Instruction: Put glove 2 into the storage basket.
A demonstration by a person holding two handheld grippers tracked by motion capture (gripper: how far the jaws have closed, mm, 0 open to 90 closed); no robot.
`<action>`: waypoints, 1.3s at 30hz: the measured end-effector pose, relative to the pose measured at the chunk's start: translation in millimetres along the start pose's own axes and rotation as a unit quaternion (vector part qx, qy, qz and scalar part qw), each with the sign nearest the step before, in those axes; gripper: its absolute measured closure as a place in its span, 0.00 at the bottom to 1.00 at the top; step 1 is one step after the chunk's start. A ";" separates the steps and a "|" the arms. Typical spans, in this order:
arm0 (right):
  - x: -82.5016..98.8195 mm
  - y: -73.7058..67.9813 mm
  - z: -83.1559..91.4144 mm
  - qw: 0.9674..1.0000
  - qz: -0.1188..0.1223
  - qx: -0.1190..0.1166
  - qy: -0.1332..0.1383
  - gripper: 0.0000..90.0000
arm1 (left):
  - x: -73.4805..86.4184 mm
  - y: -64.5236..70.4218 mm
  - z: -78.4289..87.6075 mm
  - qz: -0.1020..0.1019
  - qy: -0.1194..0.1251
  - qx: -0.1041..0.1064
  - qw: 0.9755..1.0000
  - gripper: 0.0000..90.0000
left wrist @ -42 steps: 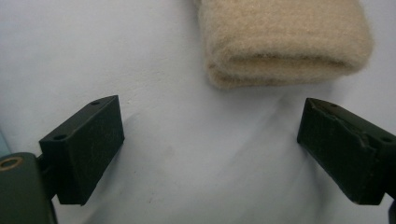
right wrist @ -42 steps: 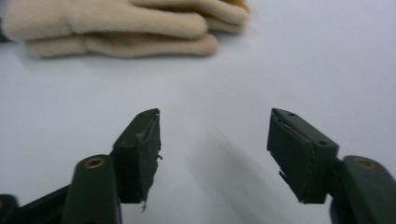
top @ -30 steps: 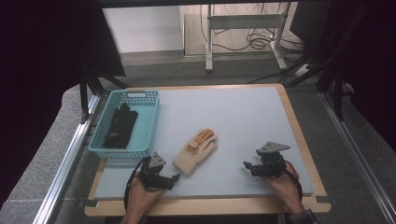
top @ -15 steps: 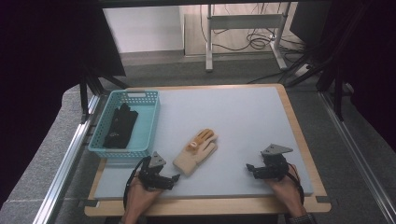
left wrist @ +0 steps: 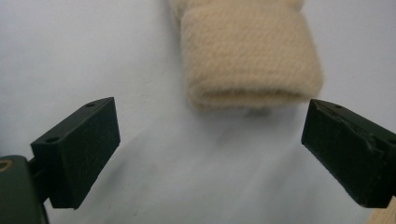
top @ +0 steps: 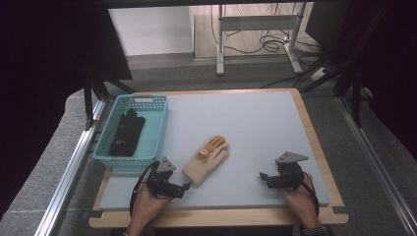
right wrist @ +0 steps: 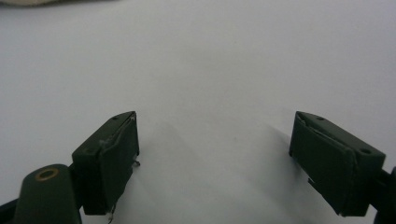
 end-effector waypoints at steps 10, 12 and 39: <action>0.0 -0.1 0.0 1.000 0.000 0.001 0.001 0.17 | -28.0 5.6 0.7 -0.006 -0.001 0.010 1.000 0.05; 0.0 0.0 0.0 1.000 0.000 0.001 0.001 0.17 | -35.1 5.9 -1.9 -0.007 -0.004 0.011 1.000 0.05; 0.1 0.1 0.1 1.000 0.001 0.001 0.001 0.17 | -84.6 -0.2 -81.6 -0.012 -0.086 0.017 0.996 0.07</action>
Point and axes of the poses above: each handheld gripper's, and its own axes: z roughly backward along the jaws, x roughly out of its underside, y roughly to its right, the point moved 8 cm from there along -z, roughly forward along the jaws, and after that the axes turned 9 degrees about -z, right-handed, at the moved point
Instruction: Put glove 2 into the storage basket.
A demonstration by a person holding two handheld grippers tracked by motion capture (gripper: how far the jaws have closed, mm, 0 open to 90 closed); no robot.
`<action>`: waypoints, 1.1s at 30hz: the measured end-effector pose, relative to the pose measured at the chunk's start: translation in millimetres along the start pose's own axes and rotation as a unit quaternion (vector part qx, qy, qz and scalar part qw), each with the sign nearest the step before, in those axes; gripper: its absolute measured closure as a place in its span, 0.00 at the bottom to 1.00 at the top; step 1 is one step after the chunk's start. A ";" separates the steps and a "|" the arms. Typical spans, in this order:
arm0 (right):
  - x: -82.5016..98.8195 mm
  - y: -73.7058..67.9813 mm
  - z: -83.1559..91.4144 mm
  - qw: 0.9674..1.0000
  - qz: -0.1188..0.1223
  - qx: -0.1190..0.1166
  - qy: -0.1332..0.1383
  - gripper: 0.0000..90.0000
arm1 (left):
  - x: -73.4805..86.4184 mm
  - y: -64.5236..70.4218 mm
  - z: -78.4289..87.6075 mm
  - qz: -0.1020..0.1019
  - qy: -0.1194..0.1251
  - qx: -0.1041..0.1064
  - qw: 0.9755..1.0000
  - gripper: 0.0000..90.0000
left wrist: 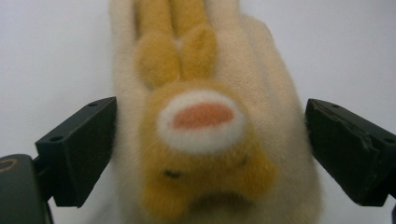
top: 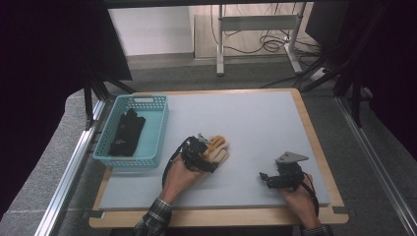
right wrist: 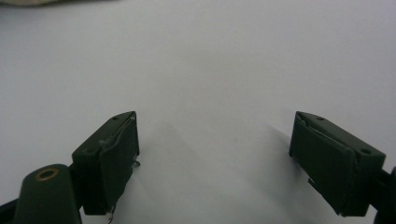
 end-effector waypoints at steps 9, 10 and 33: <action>0.0 0.0 0.0 1.000 0.000 0.000 0.000 0.17 | 6.7 5.4 -11.0 -0.020 -0.033 -0.010 0.999 0.07; 0.0 0.0 0.0 1.000 0.000 0.000 0.000 0.17 | 6.6 4.7 -10.9 -0.019 -0.034 -0.009 0.999 0.08; 0.0 0.0 0.0 1.000 0.000 0.000 0.000 0.17 | 1.5 -15.4 8.8 -0.008 -0.037 -0.031 0.999 0.58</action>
Point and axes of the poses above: each handheld gripper's, and its own axes: z roughly backward along the jaws, x roughly out of its underside, y roughly to its right, the point moved 8 cm from there along -z, roughly forward along the jaws, and after that the axes turned 9 degrees about -z, right-handed, at the moved point
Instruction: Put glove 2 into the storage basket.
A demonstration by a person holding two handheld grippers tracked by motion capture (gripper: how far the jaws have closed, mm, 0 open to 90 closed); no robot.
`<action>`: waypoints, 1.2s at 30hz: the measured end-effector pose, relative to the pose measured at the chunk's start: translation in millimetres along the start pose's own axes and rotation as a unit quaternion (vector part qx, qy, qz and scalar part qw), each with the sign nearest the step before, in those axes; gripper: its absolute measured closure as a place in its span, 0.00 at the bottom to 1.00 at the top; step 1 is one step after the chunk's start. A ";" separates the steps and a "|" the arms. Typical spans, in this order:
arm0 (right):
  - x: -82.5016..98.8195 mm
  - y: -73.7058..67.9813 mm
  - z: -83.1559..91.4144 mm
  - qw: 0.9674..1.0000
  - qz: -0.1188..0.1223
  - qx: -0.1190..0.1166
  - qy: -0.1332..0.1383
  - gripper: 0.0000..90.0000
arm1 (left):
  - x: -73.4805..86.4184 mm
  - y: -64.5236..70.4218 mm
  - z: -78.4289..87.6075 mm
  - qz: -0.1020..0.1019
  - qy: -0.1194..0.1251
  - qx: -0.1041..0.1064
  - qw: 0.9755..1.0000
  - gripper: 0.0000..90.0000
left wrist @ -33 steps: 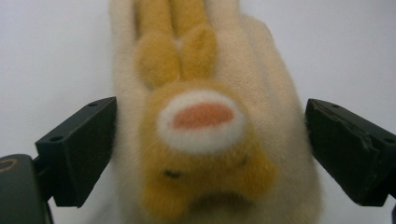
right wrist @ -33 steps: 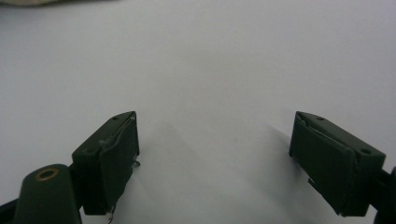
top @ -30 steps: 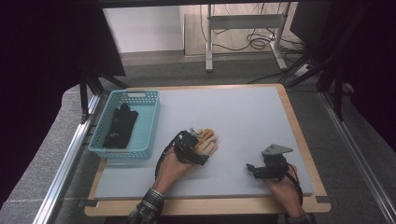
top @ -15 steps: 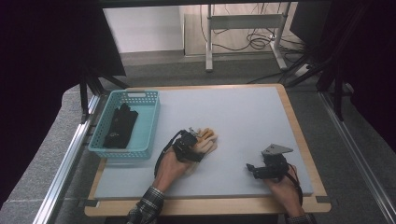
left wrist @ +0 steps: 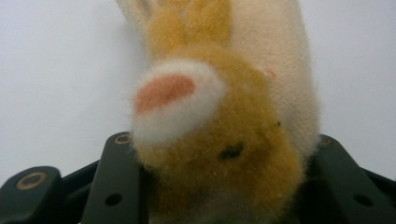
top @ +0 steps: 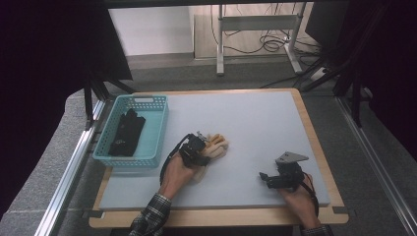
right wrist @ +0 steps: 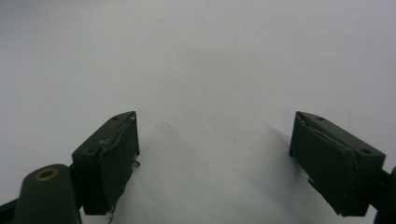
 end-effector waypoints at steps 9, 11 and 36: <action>0.0 0.0 0.0 1.000 0.000 0.000 0.000 0.17 | -7.5 -15.7 21.3 0.008 0.016 -0.012 1.000 0.58; 0.0 0.0 0.0 1.000 0.000 0.000 0.000 0.17 | -9.3 -19.5 26.2 0.011 0.019 -0.016 1.000 0.58; -0.1 -0.1 0.0 1.000 -0.001 0.000 0.001 0.17 | -5.8 -90.1 97.3 0.073 0.044 -0.070 0.994 0.57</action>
Point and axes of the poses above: each handheld gripper's, and its own axes: z roughly backward along the jaws, x roughly out of its underside, y roughly to its right, the point moved 8 cm from there along -z, roughly forward along the jaws, and after that the axes turned 9 degrees about -z, right-handed, at the moved point
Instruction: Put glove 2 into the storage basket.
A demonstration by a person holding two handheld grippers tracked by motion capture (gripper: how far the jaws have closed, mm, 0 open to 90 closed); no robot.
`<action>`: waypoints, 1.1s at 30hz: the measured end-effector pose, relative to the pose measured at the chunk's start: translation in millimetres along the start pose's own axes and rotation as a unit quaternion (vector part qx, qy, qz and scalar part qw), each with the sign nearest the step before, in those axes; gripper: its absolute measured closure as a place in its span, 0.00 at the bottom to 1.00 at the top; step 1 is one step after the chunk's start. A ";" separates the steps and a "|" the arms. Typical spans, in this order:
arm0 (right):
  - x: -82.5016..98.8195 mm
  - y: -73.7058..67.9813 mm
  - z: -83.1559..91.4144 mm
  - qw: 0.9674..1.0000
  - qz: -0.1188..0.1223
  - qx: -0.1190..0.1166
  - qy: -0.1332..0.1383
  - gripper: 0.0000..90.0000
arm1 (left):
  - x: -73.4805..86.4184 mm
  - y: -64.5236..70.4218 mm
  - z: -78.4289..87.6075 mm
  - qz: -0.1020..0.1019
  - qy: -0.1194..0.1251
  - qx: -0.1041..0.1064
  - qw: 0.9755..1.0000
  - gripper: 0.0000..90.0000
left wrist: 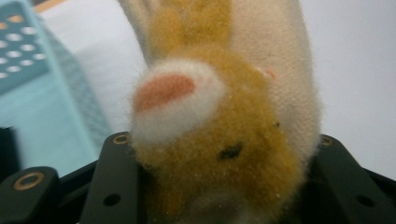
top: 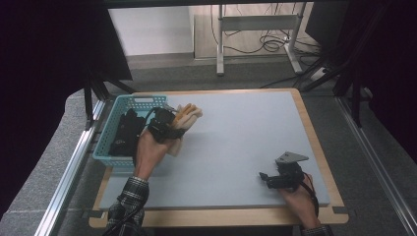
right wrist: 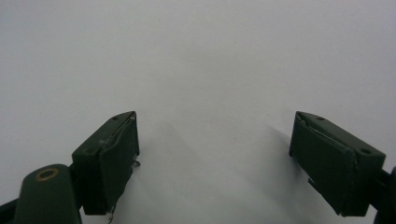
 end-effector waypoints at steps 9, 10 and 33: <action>0.1 0.1 0.1 1.000 0.001 0.000 0.000 0.17 | 13.1 -39.0 23.5 0.042 0.006 -0.033 0.999 0.57; 0.0 0.1 0.1 1.000 0.001 0.000 0.000 0.17 | 16.4 -45.3 26.3 0.049 0.007 -0.037 0.998 0.57; 0.0 0.1 0.0 1.000 0.001 0.000 0.000 0.17 | 64.8 -115.6 -9.3 0.133 -0.075 -0.085 0.985 0.55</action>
Point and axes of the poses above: each handheld gripper's, and its own axes: z roughly backward along the jaws, x roughly out of its underside, y roughly to its right, the point moved 8 cm from there along -z, roughly forward along the jaws, and after that the axes turned 9 degrees about -z, right-handed, at the moved point
